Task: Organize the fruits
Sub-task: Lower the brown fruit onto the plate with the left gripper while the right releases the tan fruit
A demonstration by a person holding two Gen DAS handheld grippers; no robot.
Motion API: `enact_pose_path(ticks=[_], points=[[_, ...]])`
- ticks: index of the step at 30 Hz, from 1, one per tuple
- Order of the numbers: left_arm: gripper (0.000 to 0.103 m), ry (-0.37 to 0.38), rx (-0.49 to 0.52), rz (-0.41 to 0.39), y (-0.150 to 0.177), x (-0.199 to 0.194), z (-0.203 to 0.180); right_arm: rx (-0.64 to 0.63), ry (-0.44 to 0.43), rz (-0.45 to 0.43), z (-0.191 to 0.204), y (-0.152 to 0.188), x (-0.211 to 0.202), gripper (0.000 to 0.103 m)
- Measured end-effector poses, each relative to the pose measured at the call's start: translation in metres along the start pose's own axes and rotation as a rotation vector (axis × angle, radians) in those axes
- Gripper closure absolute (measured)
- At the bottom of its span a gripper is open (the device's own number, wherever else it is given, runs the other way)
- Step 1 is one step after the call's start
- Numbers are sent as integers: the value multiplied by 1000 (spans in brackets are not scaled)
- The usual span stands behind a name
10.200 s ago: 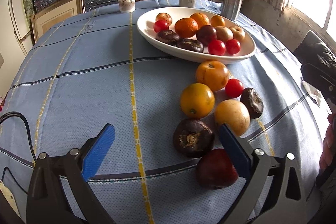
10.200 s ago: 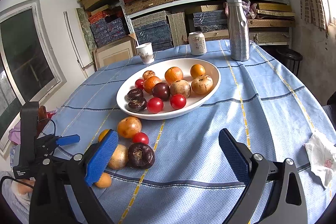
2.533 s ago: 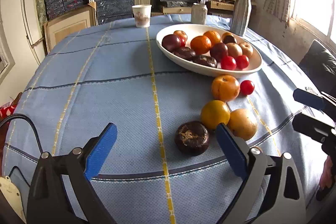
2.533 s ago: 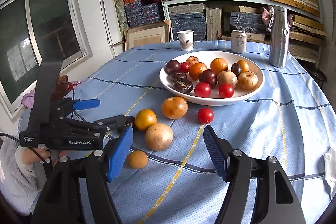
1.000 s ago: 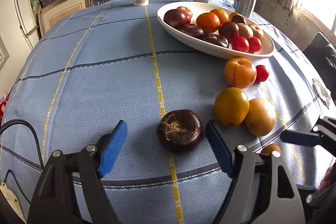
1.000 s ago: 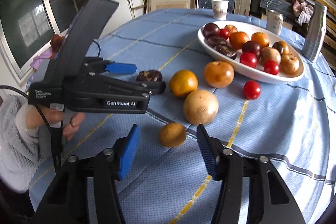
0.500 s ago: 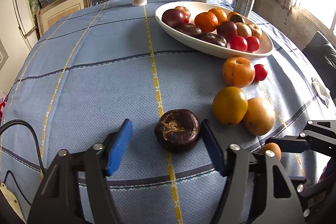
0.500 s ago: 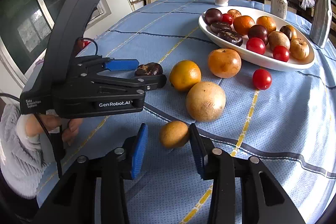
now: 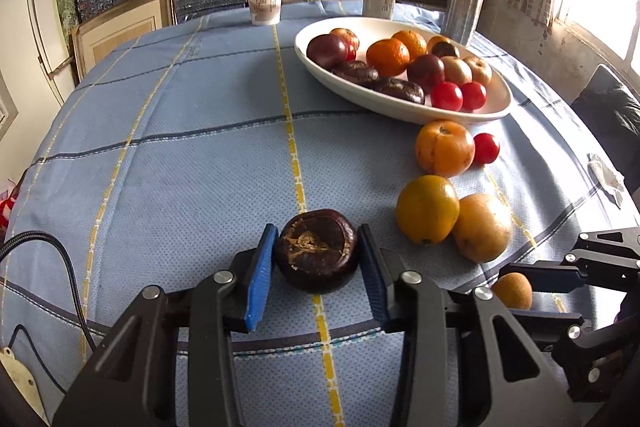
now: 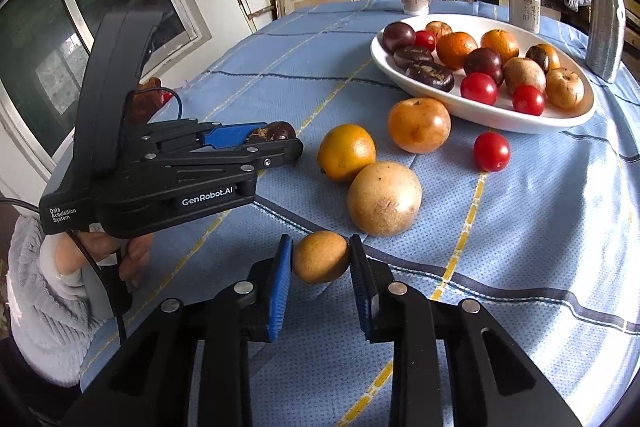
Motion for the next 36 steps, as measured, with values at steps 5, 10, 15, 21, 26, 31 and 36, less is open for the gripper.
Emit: enact_pose_path(ticks=[5,10,15,21,26,31,36], points=[[63,-8,-5,-55,-6,-15,0,9,5,-61,-3,-6,-16,74],[63,-24,-33,-144,-24,-47,8,61,42,-169,-23,-13,-53,74],[63,-48,-9,-206,-54,-81,17,73,116,-253,-49,-26,-97,74],[63,-67,28,-330,-125,-130,17,53,206,-421,-77,-81,-171,74],[63,-35,58,-411,-180,-144,-6,17,246,-564,-83,-136,-223,74],[63,8,73,-406,-213,-112,-33,-18,253,-633,-83,-182,-230,74],[63,49,60,-333,-216,-42,-57,-26,243,-606,-91,-211,-184,74]])
Point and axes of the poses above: each gripper's, at about its wrist camera, not at the fingertips, and x roughly the way its jaws point, z to its left, y to its underside, the point moved 8 cm from there along x, roughly the way its jaws point, and after that the axes turned 13 degrees about -z, right-handed, at the moved point
